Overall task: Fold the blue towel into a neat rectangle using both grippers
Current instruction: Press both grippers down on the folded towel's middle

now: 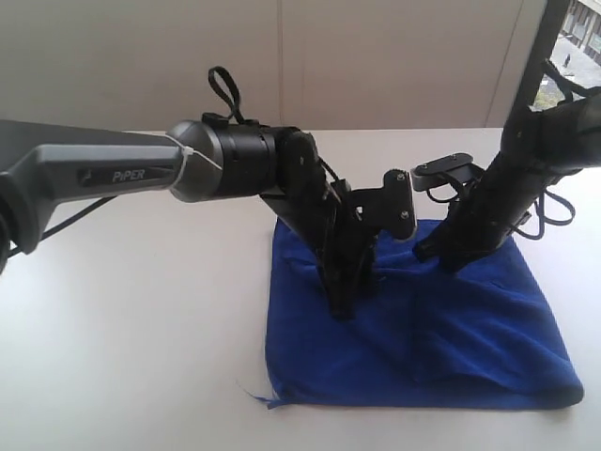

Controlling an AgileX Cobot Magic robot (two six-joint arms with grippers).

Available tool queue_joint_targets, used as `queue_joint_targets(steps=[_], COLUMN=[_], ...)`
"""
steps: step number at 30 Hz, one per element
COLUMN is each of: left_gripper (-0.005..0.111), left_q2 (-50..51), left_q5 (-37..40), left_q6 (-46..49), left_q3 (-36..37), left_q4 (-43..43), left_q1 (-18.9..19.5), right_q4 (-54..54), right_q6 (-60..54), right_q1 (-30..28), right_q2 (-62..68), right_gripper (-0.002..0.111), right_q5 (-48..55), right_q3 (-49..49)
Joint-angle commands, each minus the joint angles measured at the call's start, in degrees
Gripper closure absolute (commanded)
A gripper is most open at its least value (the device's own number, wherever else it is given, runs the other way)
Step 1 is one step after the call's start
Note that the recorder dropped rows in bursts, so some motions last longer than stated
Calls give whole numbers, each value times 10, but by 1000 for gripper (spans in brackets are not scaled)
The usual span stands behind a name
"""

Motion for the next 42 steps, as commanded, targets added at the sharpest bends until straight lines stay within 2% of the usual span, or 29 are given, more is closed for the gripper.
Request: queue_joint_targets(steps=[1,5,10,12,20,31,35,42], left_gripper=[60,65,85,88,90,90,90,89], left_q2=[18,24,15,11,1,-16,-23,-33], left_q5=[-6,-10,-14,-14,1,133,166,213], left_q6=[-4,-5,-5,-5,-6,-10,-10,-8], left_q3=[-1,-1,-1,-1,-1,-1,-1,-1], left_q4=[-2,4,6,6,33,119,156,172], left_q1=[-5,-5,-5,-5,-5,-5,-5,-5], right_q4=[-2,-2,-2,-2,-2,-2,-2,-1], right_q6=[-7,-7,-7,-7,-7,-7,-7,-7], right_q1=[-3,-3,-3,-3,-3,-3,-3,-3], right_q2=[11,11,11,11,11,11,11,11], right_gripper=[108,108,108,108,108,108,108,108], right_q5=[-4,-7,-15,-16,-17,-17,-16,-16], right_q3=[-2,-2,-2,-2,-2,-2,-2,-2])
